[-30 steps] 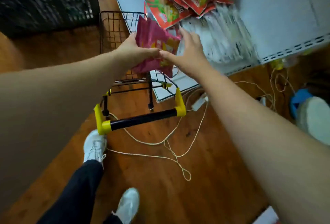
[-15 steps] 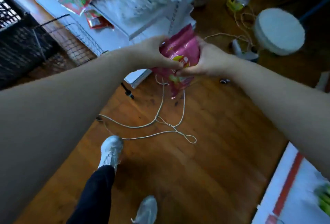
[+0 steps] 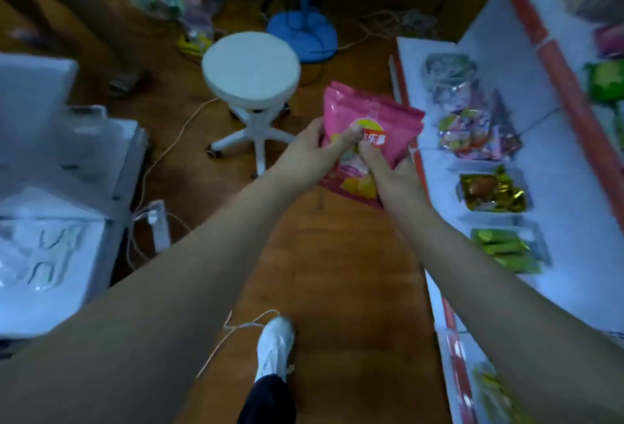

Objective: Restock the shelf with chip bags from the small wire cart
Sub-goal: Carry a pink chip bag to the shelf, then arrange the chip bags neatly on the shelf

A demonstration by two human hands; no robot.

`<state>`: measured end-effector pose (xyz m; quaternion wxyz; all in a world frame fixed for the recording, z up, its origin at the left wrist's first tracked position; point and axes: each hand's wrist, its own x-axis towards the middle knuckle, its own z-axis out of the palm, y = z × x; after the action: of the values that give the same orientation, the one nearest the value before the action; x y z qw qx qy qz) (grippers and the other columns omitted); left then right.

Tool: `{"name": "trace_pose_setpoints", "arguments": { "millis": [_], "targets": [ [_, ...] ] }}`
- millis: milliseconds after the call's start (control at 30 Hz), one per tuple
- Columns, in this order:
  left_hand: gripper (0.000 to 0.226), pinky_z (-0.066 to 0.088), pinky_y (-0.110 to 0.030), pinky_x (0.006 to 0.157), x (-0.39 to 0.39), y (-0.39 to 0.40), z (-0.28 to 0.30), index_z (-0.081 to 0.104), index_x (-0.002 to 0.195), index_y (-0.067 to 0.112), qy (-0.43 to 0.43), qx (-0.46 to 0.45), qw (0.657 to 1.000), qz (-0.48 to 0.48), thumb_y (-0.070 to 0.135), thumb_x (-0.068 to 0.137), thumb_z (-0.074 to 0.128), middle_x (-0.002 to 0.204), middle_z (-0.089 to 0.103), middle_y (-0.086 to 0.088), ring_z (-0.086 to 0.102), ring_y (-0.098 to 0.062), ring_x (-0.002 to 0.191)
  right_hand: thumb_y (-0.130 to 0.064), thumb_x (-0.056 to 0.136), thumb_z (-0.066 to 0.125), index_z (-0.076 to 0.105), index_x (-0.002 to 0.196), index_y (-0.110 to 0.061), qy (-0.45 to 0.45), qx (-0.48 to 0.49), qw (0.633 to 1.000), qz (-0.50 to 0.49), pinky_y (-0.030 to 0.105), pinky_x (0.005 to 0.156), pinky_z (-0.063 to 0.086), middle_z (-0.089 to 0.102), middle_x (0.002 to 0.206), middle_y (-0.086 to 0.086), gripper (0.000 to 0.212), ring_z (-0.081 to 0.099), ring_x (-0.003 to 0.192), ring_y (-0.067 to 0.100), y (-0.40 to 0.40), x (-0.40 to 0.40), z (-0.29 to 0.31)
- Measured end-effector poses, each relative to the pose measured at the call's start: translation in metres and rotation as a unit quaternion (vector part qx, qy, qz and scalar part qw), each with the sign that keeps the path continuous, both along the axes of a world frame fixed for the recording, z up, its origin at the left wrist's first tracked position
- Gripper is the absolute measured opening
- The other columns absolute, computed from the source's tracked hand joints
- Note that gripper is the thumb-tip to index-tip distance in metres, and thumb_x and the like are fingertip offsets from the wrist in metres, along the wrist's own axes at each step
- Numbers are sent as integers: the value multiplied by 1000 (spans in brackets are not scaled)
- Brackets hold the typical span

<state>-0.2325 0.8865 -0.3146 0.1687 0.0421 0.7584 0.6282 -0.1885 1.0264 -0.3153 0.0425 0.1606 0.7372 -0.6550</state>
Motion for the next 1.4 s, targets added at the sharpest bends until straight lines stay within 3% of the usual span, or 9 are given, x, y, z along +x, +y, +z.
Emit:
{"name": "trace_pose_setpoints", "arguments": {
  "millis": [167,333,500,633,867,1000,1133,1267,1400],
  "targets": [
    [55,57,-43,90,-101,119,28,57,122,31,71,11,991,-116,66,79,64,112,71,10,69,-9,101,-40,87,68,57,123,-28,23,-9,988,-155,31,71,60,70,116,3,40,71,99,18,110,-77,26],
    [66,57,-41,91,-185,242,47,46,129,37,110,-2,989,-101,75,77,57,124,63,14,65,-8,108,-62,70,66,54,116,-43,68,22,968,-243,45,91,56,69,117,-6,51,69,103,16,214,-155,52],
    [37,58,-41,88,-269,372,53,45,113,53,151,-10,973,-174,76,83,46,114,65,20,67,-5,101,-50,81,70,48,128,-35,79,27,949,-303,31,83,58,66,120,-8,55,69,98,6,335,-222,60],
    [45,58,-44,87,-337,451,49,47,125,34,150,-13,959,-242,63,91,48,115,67,9,68,-10,98,-64,62,76,44,134,-36,66,15,945,-319,44,96,53,64,126,-7,84,65,110,14,411,-277,45],
    [37,53,-49,72,-436,546,54,47,119,21,234,-58,933,-267,52,97,47,89,68,-11,66,-24,79,-51,81,70,44,139,-27,61,-11,937,-344,38,100,51,64,127,0,68,62,111,13,495,-355,45],
    [53,53,-43,75,-462,589,13,41,133,31,213,-86,929,-290,62,91,51,75,63,6,64,-18,76,-47,81,73,38,144,-18,7,118,910,-397,32,99,51,59,133,-1,78,59,118,14,519,-378,23],
    [80,49,-47,92,-455,613,-32,43,137,34,262,-159,892,-331,84,75,39,115,69,5,64,-23,107,-45,81,73,20,152,-16,-31,249,846,-470,26,100,47,42,147,6,93,49,130,20,512,-378,7],
    [81,47,-49,97,-457,621,-40,44,134,39,249,-161,899,-323,91,74,35,121,66,12,62,-17,112,-44,88,66,18,153,-13,-63,357,804,-471,42,109,44,23,158,8,86,31,143,25,502,-373,1],
    [76,37,-49,103,-447,618,-35,45,134,41,257,-190,882,-346,89,77,28,122,63,16,55,-13,118,-54,90,55,34,148,-6,-58,476,744,-465,48,105,46,32,155,13,78,32,144,28,514,-366,2]
  ]
}}
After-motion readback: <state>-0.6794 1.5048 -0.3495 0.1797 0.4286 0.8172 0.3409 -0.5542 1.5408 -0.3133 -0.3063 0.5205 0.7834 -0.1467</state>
